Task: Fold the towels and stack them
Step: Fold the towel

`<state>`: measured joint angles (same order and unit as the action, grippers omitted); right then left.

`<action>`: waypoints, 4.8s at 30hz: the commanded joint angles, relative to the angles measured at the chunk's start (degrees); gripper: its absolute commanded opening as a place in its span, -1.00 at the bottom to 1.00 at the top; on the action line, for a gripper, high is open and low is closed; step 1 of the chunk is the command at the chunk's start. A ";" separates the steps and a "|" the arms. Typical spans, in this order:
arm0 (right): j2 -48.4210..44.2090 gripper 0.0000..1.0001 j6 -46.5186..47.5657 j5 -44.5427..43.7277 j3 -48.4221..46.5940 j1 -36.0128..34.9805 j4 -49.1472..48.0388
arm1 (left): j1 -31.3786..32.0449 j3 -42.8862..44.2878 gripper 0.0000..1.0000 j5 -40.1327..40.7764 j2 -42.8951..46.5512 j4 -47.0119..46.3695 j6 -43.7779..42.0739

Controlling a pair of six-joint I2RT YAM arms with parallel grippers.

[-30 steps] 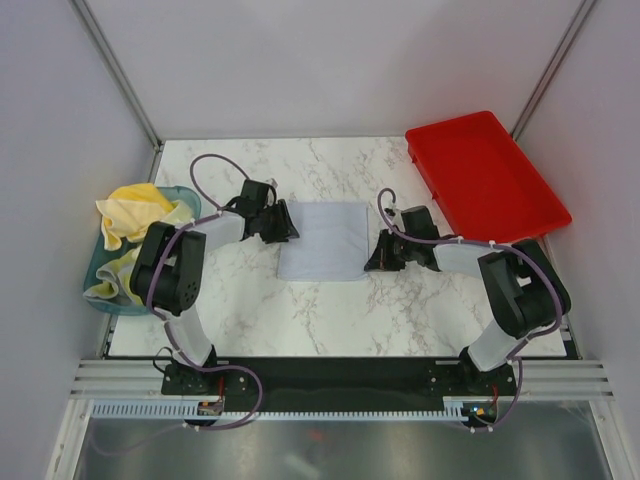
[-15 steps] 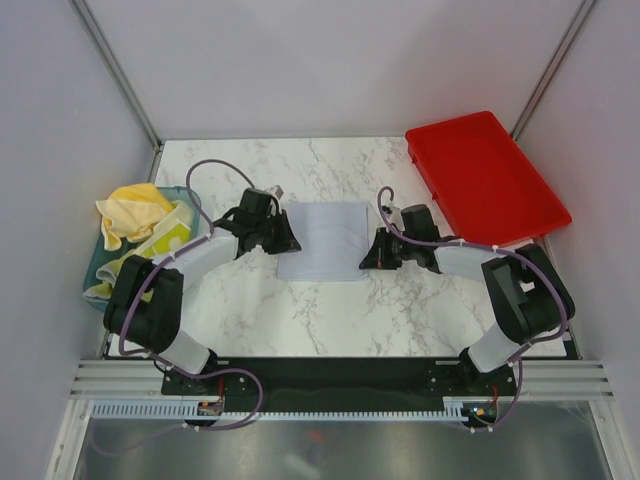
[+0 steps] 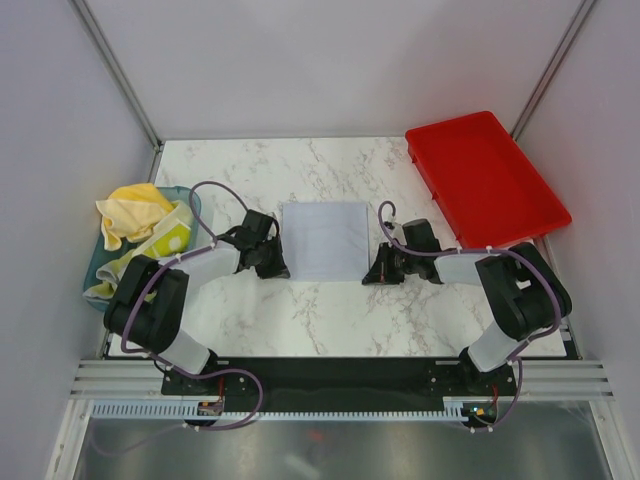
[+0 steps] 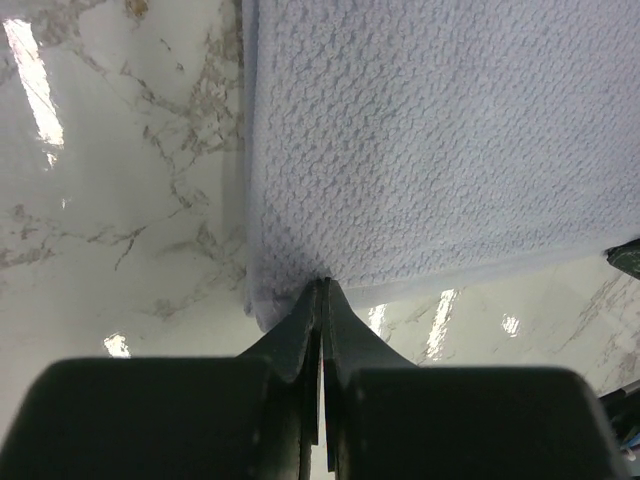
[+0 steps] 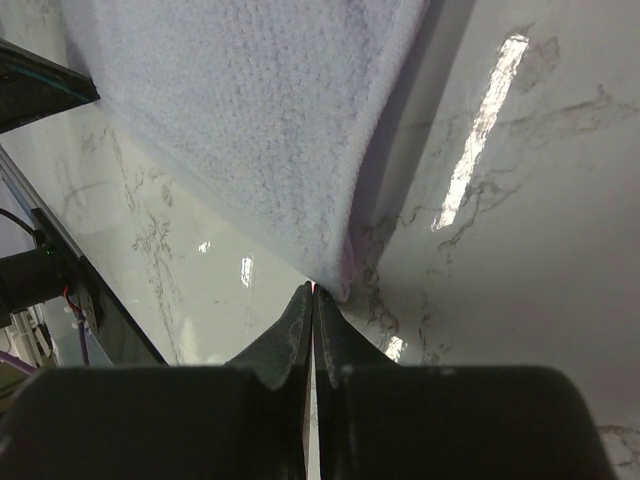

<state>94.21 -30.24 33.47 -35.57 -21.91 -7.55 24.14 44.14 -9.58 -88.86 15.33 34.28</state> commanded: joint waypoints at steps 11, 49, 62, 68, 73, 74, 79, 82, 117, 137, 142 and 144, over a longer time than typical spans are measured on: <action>-7.98 -0.85 -0.44 -2.62 -0.63 -0.41 3.83 | -0.15 3.22 -0.33 2.91 11.25 5.06 4.92; 27.70 -0.34 17.39 -15.73 -53.02 5.91 18.62 | -9.64 45.33 -0.09 0.61 -28.74 0.93 -14.57; 29.88 0.01 24.34 -6.41 -59.52 9.08 25.47 | -13.07 50.07 0.03 -7.02 -34.80 1.81 -26.89; 33.48 -0.09 25.67 -3.95 -62.16 10.05 26.88 | -13.42 53.49 -0.03 -13.26 -37.52 3.21 -29.45; 35.68 -0.14 27.07 -1.48 -63.92 10.14 28.11 | -13.77 56.58 -0.10 -13.70 -39.63 6.72 -29.62; 36.38 -0.14 27.25 -1.39 -64.09 10.22 28.20 | -13.86 57.54 -0.12 -14.14 -39.90 7.16 -29.71; 37.36 -0.17 27.77 -0.08 -64.62 10.22 28.29 | -14.47 63.08 -0.18 -18.43 -44.29 12.08 -30.68; 37.62 -0.18 28.22 -0.07 -64.80 10.31 28.29 | -15.18 65.19 -0.23 -21.43 -45.88 14.72 -31.38; 37.63 -1.00 29.71 1.07 -66.21 10.84 29.53 | -15.53 69.68 -0.95 -24.96 -46.76 20.79 -37.45; 21.72 -1.00 27.08 0.19 -52.68 9.96 24.52 | -15.44 53.61 -0.95 -23.73 -30.69 13.15 -31.21; 15.93 -1.00 26.02 -1.48 -45.31 8.12 22.67 | -15.00 45.00 -0.95 -23.02 -24.62 9.28 -29.19; 14.34 -1.00 25.76 -2.01 -43.45 7.50 22.32 | -14.91 43.06 -0.96 -22.06 -21.89 9.01 -29.10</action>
<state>112.79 -3.81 32.49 -81.49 -13.26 17.17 8.86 89.41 -32.01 -116.73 27.86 2.92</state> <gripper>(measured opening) 0.010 0.029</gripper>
